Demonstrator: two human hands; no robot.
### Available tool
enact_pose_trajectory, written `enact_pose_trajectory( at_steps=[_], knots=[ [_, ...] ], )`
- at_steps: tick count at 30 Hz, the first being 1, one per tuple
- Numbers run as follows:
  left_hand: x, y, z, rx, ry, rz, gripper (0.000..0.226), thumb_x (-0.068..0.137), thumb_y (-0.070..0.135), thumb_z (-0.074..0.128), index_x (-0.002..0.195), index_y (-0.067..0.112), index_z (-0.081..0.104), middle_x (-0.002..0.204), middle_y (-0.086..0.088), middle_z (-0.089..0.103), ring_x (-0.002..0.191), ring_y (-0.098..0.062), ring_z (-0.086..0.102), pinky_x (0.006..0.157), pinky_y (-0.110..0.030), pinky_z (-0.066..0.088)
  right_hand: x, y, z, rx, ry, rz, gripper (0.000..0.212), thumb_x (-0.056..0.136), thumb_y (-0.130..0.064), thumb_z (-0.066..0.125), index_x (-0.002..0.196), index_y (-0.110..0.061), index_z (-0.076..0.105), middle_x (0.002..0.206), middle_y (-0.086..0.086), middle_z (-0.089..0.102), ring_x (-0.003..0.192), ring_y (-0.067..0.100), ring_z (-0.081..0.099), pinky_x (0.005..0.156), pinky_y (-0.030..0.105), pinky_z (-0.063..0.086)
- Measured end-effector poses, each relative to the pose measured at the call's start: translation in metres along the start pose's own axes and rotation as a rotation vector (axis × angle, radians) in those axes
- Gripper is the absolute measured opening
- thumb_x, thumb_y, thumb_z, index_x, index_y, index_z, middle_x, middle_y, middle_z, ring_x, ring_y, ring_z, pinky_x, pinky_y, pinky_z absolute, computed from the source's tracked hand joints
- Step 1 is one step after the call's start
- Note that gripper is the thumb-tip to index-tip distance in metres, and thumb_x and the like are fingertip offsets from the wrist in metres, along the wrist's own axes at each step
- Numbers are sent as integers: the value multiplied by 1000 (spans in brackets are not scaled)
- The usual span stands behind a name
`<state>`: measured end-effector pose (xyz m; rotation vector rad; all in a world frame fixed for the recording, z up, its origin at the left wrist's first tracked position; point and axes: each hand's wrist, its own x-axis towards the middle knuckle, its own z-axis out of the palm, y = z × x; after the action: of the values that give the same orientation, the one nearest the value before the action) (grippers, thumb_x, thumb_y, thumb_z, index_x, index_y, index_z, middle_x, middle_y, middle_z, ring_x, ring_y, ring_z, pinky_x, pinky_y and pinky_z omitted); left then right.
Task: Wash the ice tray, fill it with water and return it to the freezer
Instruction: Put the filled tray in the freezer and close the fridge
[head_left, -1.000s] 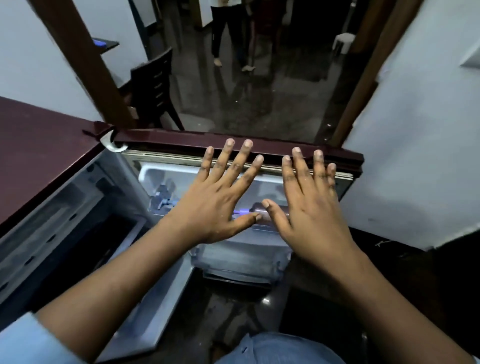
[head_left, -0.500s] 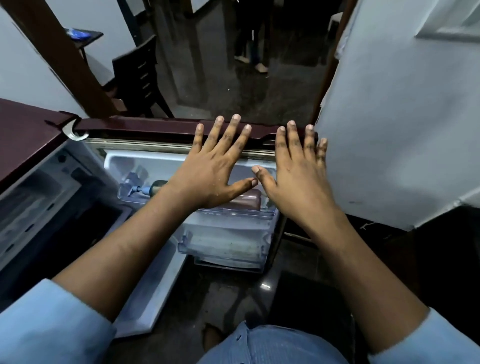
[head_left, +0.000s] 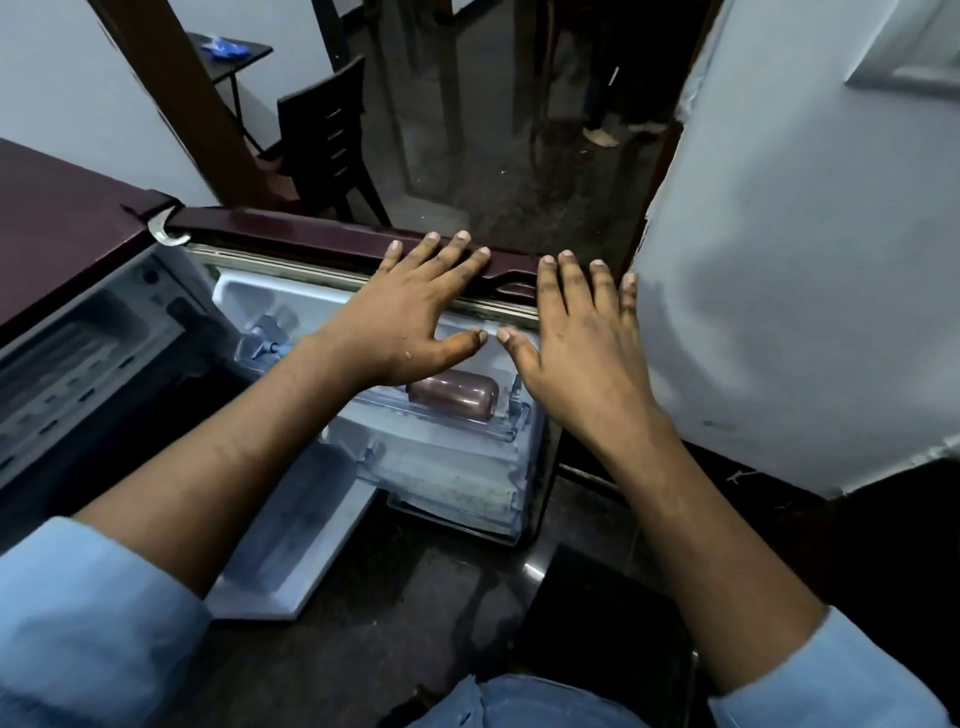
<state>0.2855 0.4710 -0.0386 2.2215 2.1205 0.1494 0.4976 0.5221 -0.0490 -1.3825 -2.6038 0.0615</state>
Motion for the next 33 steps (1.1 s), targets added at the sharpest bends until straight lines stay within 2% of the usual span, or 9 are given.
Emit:
enact_pose_trajectory(
  at_steps=[8,13,17,21,26,33],
  knots=[
    [-47,-2,-16,-65,-81,48,85,96,74,35,169,38,8,177,7,-1,164,-19,-6,131,-45,-4,-49,-14,-6,-28,32,-100,75,105,-56,40,162,-8,30,165,15,36,147,38,37,121,51,29],
    [-87,-9,-27,-132,-159,42,78,98,75,30,167,44,11,176,10,0,163,-13,-11,133,-48,-4,-83,-25,-16,-14,-27,-257,71,107,-50,41,162,-7,29,166,14,35,155,31,31,123,41,15],
    [-123,-17,-30,-146,-166,46,70,102,72,31,165,48,12,176,15,0,162,-8,-12,133,-45,-4,-111,-42,-12,-31,-20,-390,70,105,-47,44,157,0,39,159,21,43,149,34,42,121,44,31],
    [-160,-24,-34,-148,-158,11,63,106,66,33,165,49,17,176,16,4,162,-7,-10,133,-50,-3,-133,-56,-8,-22,9,-558,78,98,-53,40,152,2,46,156,22,48,144,34,48,117,46,34],
    [-206,-31,-38,-129,-178,-63,59,108,64,25,165,49,18,176,17,3,162,-6,-10,132,-56,-5,-149,-81,-7,23,13,-748,79,103,-61,34,153,-2,46,158,18,45,148,30,43,117,50,34],
    [-264,-47,-47,-93,-225,-201,57,109,62,10,164,52,14,174,21,-3,160,-3,-15,130,-59,-10,-154,-126,1,149,-82,-1005,78,108,-64,24,160,-7,34,168,13,28,157,27,24,121,49,32]
  ],
)
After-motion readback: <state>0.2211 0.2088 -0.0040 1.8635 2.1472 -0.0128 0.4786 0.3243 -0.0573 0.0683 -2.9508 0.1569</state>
